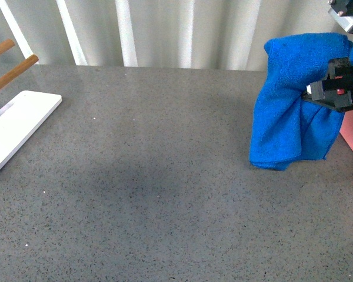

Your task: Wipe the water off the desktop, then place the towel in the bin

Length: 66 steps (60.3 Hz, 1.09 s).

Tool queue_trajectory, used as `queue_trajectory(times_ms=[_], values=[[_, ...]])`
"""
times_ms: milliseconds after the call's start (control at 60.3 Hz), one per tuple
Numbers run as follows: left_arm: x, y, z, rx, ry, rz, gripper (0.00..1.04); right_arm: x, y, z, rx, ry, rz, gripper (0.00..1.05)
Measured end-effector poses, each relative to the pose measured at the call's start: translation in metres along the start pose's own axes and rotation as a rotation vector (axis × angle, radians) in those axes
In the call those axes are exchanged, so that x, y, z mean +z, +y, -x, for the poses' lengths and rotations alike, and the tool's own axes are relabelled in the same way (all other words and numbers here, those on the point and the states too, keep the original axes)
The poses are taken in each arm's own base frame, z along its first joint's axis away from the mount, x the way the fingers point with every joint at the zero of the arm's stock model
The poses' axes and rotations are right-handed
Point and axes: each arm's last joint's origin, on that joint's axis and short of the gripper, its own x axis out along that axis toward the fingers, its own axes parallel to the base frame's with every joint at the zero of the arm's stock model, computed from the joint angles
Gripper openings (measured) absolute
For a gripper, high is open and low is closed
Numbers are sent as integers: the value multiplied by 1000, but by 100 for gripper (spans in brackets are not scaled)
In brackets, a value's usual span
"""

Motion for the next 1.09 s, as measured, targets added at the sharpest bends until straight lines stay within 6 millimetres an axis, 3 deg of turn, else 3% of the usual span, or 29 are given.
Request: queue_trajectory(times_ms=[232, 580, 845, 1094], values=[[-4, 0, 7, 3, -24, 0, 4, 19, 3, 0, 37, 13, -44, 4], [-2, 0, 18, 2, -30, -1, 4, 48, 11, 24, 99, 16, -134, 4], [-2, 0, 24, 2, -32, -1, 4, 33, -3, 14, 97, 85, -257, 4], [-3, 0, 30, 2, -32, -1, 4, 20, 4, 2, 108, 129, -268, 4]])
